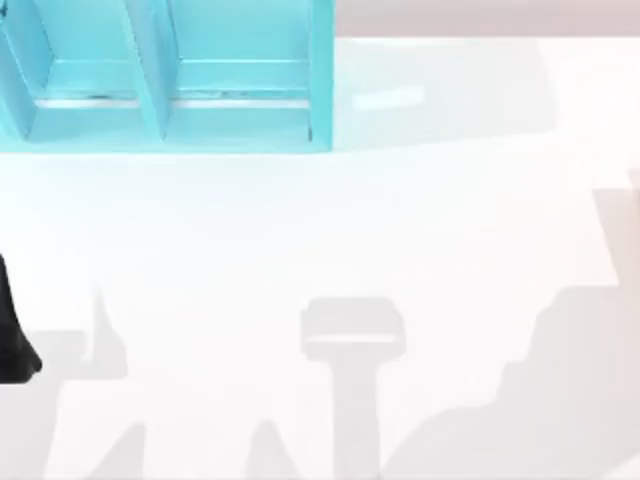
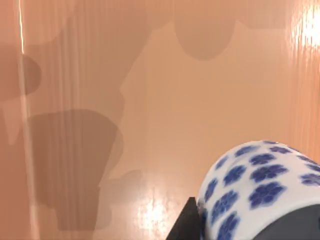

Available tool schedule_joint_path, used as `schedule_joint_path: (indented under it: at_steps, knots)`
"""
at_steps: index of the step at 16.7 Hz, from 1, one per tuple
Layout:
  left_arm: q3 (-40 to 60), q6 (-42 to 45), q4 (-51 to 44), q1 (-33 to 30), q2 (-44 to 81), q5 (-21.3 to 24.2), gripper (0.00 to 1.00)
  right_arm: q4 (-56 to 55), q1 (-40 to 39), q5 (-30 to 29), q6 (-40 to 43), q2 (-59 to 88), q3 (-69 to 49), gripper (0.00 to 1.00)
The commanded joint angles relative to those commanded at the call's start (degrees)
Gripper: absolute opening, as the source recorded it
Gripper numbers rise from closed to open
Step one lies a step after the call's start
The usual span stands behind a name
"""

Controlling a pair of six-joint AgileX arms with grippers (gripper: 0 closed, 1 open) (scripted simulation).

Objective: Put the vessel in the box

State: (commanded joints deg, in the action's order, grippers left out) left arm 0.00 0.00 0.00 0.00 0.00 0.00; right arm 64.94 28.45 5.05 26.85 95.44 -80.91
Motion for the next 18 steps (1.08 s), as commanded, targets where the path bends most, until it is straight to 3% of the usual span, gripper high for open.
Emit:
schedule_joint_path:
  at_steps: [5,10,18]
  knots:
    - [0.0,0.0,0.0,0.0,0.0,0.0,1.0,-9.3,-0.6,0.0,-0.4,1.8,7.6,0.0]
    - [0.0,0.0,0.0,0.0,0.0,0.0,1.0,-10.5,-0.7,-0.1,-0.4,2.0,8.7,0.0]
    - [0.0,0.0,0.0,0.0,0.0,0.0,1.0,-10.5,-0.7,-0.1,-0.4,2.0,8.7,0.6]
